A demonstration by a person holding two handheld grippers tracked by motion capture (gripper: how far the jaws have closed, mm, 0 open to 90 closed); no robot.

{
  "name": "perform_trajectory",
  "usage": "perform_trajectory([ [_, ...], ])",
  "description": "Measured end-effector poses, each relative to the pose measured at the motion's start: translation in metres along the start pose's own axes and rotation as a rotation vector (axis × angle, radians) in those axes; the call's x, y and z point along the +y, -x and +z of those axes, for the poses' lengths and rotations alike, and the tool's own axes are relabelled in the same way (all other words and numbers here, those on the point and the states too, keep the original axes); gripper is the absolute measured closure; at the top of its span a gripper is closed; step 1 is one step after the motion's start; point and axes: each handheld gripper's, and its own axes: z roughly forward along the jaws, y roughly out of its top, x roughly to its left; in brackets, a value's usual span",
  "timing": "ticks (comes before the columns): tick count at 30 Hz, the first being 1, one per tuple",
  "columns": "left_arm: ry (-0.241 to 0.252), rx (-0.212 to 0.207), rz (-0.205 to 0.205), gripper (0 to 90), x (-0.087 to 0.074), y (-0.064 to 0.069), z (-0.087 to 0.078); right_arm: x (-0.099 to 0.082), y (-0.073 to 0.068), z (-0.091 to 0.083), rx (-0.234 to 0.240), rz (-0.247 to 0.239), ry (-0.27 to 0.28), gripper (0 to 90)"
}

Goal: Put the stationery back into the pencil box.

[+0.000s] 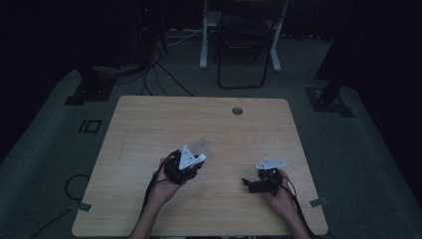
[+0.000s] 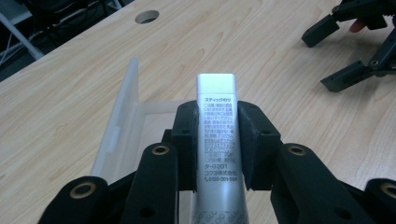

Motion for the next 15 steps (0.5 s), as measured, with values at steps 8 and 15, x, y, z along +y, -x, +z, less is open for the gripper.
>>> perform_trajectory([
  [8, -0.003, 0.000, 0.000, 70.6, -0.0012, -0.0034, 0.0029, 0.0000, -0.0001, 0.0000, 0.000, 0.002, 0.000, 12.6],
  [15, -0.009, 0.008, -0.005, 70.7, -0.0027, -0.0075, 0.0055, 0.0000, -0.0001, 0.0000, 0.000, 0.002, 0.000, 12.6],
])
